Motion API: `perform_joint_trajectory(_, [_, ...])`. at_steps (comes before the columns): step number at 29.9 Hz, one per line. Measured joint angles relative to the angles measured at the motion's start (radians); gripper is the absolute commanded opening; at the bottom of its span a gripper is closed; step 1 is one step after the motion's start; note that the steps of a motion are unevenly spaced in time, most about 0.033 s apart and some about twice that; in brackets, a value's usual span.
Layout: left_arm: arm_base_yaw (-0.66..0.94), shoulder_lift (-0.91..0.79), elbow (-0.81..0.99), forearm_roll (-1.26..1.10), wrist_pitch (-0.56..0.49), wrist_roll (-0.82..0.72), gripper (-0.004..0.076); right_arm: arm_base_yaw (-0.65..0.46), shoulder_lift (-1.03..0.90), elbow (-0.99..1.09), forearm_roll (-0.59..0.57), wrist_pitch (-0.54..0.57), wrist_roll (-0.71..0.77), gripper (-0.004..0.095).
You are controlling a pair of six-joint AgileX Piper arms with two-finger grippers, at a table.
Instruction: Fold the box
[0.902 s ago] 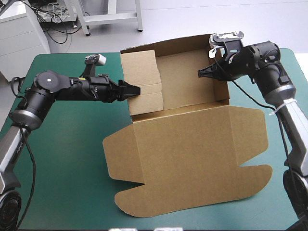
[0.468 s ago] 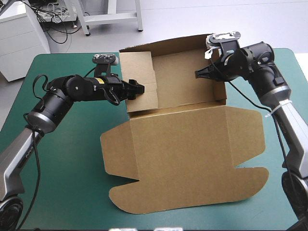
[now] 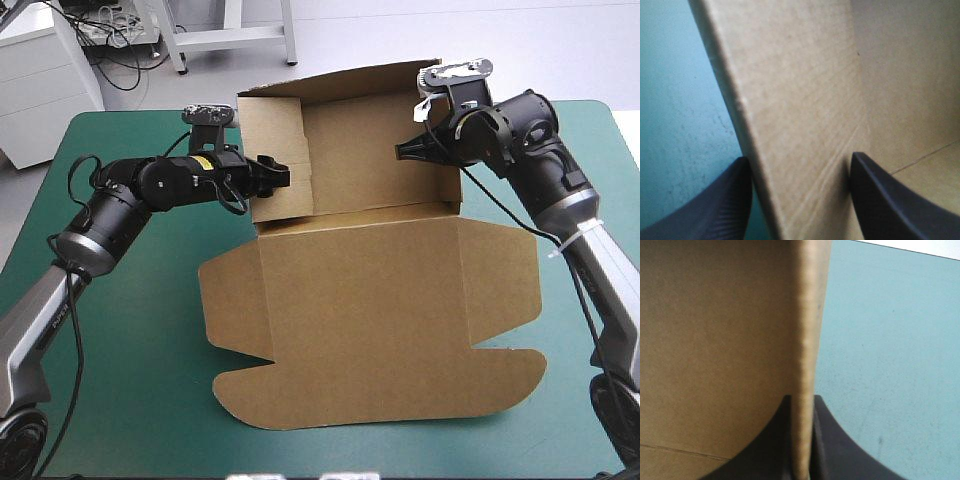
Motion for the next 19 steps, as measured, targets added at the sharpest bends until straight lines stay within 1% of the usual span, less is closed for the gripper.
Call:
perform_joint_trajectory(2, [0.000,0.000,0.000,0.007,-0.009,-0.001,0.0286,0.000,-0.001,0.000,-0.001,0.004,0.003,-0.0008])
perform_joint_trajectory(3, [0.000,0.000,0.000,0.011,-0.012,-0.001,0.0251,0.000,-0.002,0.000,-0.003,0.005,0.003,-0.0008])
perform_joint_trajectory(5, [0.000,0.000,0.000,0.013,-0.015,-0.001,0.0156,0.000,-0.003,0.000,-0.008,0.008,0.004,-0.0008])
perform_joint_trajectory(6, [0.000,0.000,0.000,0.018,-0.017,-0.001,0.0069,0.000,-0.005,0.000,-0.010,0.008,0.004,-0.0008])
perform_joint_trajectory(7, [0.000,0.000,0.000,0.022,-0.021,-0.001,0.0004,0.000,-0.006,0.000,-0.013,0.010,0.006,-0.0008])
perform_joint_trajectory(8, [0.001,0.000,0.000,0.025,-0.022,-0.001,-0.0028,0.000,-0.007,0.000,-0.015,0.011,0.006,-0.0008])
perform_joint_trajectory(15, [0.008,0.002,0.000,0.050,-0.042,-0.021,-0.0032,-0.001,-0.013,0.000,-0.010,0.019,0.018,-0.0008])
perform_joint_trajectory(19, [0.008,0.002,-0.020,0.065,-0.005,-0.025,-0.0032,-0.001,-0.013,0.000,-0.006,0.036,0.023,-0.0008])
